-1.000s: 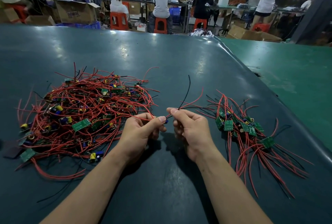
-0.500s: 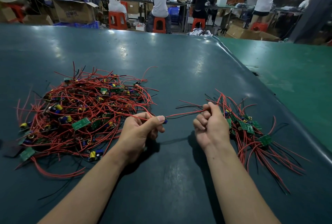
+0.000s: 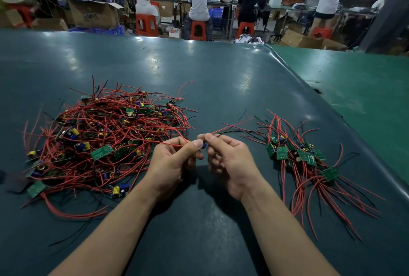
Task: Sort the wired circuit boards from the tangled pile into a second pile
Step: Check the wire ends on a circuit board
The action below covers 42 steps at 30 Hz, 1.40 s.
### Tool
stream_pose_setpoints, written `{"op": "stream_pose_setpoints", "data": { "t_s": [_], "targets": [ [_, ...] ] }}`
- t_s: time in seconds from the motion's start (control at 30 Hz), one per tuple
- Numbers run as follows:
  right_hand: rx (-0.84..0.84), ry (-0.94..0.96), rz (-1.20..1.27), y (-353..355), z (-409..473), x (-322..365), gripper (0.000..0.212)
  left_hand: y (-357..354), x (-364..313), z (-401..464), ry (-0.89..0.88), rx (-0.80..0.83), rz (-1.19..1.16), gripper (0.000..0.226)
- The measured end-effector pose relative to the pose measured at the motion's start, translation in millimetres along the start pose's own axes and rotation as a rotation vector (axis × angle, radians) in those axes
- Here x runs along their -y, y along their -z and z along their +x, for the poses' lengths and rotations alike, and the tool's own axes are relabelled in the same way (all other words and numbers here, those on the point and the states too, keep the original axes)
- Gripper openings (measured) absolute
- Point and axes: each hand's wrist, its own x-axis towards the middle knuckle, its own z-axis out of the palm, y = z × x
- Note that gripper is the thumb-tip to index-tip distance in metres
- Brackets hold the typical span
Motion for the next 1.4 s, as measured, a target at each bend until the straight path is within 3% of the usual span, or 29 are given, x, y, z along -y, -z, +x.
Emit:
{"op": "stream_pose_setpoints", "data": {
  "t_s": [0.2, 0.37, 0.5, 0.57, 0.67, 0.73, 0.8, 0.9, 0.97, 1.03, 1.1, 1.2, 1.4],
  "targets": [
    [-0.147, 0.131, 0.105, 12, 8, 8, 0.018, -3, -2, -1, -0.002, 0.028, -0.041, 0.016],
    [-0.369, 0.207, 0.302, 32, 16, 19, 0.021, -3, -1, -2, -0.017, 0.050, -0.049, 0.020],
    [-0.497, 0.210, 0.283, 42, 19, 18, 0.024, -3, 0, -4, -0.063, 0.031, 0.017, 0.019],
    [-0.560, 0.209, 0.059, 47, 20, 15, 0.025, -2, 3, -2, -0.135, -0.041, 0.087, 0.017],
    [-0.565, 0.252, -0.625, 43, 17, 9, 0.012, 0, 4, -4, -0.267, -0.082, 0.149, 0.010],
    [-0.565, 0.256, -1.005, 37, 14, 1, 0.032, 2, 3, -5, -0.270, -0.060, 0.132, 0.021],
    [-0.572, 0.369, -1.087, 29, 9, -1, 0.025, 1, 0, -4, -0.227, -0.070, 0.039, 0.022],
    [-0.337, 0.418, -0.733, 23, 7, -3, 0.033, 0, -5, -1, -0.107, -0.035, -0.116, 0.052],
    [-0.106, 0.273, -0.417, 13, 3, 1, 0.043, 1, -5, 0, -0.039, 0.045, -0.145, 0.054],
    [0.044, 0.160, -0.288, 7, 0, 2, 0.044, 1, -5, -1, 0.033, 0.139, -0.154, 0.041],
    [0.069, 0.143, -0.261, 5, -1, 2, 0.034, -1, -6, -4, 0.068, 0.192, -0.138, 0.023],
    [0.010, 0.088, -0.134, 8, 0, 4, 0.014, -5, -4, -4, 0.096, 0.141, -0.118, 0.024],
    [0.063, -0.024, -0.006, 7, -1, 5, 0.020, -6, -1, -5, 0.117, 0.153, -0.014, 0.030]
  ]
}}
